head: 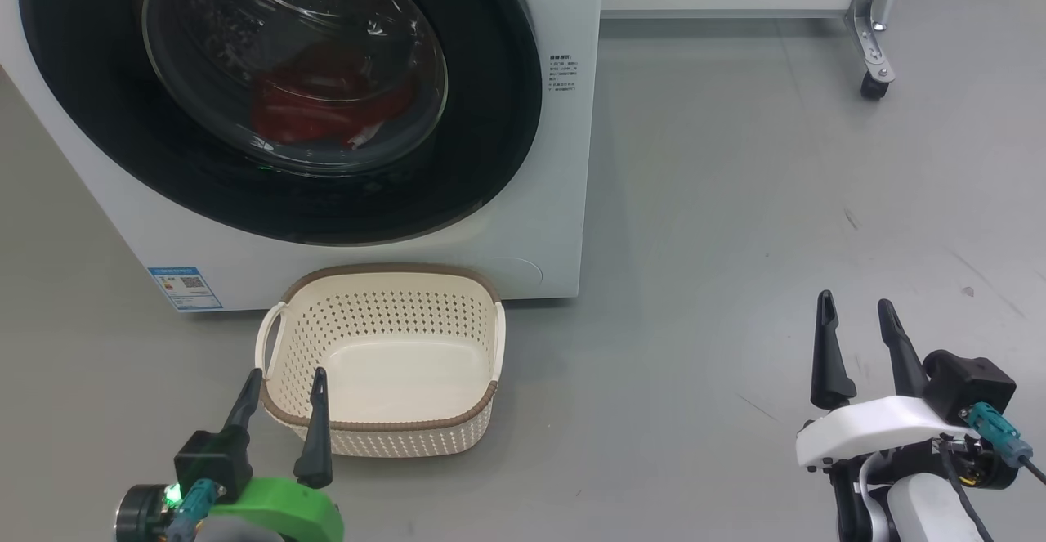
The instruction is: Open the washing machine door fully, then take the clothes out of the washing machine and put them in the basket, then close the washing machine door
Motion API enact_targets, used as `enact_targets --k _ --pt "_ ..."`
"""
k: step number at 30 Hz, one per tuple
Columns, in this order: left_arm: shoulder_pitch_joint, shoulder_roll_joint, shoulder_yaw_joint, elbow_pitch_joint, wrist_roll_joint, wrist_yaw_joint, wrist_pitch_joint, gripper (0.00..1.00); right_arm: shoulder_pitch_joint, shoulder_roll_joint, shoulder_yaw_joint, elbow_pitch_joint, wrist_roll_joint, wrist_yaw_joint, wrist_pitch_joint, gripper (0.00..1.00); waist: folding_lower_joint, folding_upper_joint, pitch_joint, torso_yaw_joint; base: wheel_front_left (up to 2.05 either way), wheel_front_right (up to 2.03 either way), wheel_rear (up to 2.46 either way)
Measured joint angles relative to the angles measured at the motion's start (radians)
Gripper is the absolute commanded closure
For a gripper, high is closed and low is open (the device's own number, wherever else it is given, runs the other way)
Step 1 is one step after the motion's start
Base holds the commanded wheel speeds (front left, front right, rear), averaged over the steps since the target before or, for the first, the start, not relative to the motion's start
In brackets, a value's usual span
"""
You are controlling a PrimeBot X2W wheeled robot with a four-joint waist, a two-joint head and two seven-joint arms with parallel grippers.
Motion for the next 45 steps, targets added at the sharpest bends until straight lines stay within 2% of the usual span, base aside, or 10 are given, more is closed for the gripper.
enact_targets --k 11,45 --pt "0.000 0.004 -0.016 0.040 0.015 0.006 0.000 0.00 -0.011 -0.013 0.020 0.028 -0.030 -0.016 0.014 0.00 0.0000 0.0000 0.000 -0.001 0.00 0.00 0.00" --pt "-0.022 0.003 -0.024 0.108 0.015 0.010 0.000 0.00 -0.030 -0.012 0.041 0.072 -0.041 -0.017 0.016 0.00 0.0000 0.0000 -0.006 -0.004 0.00 0.00 0.00"
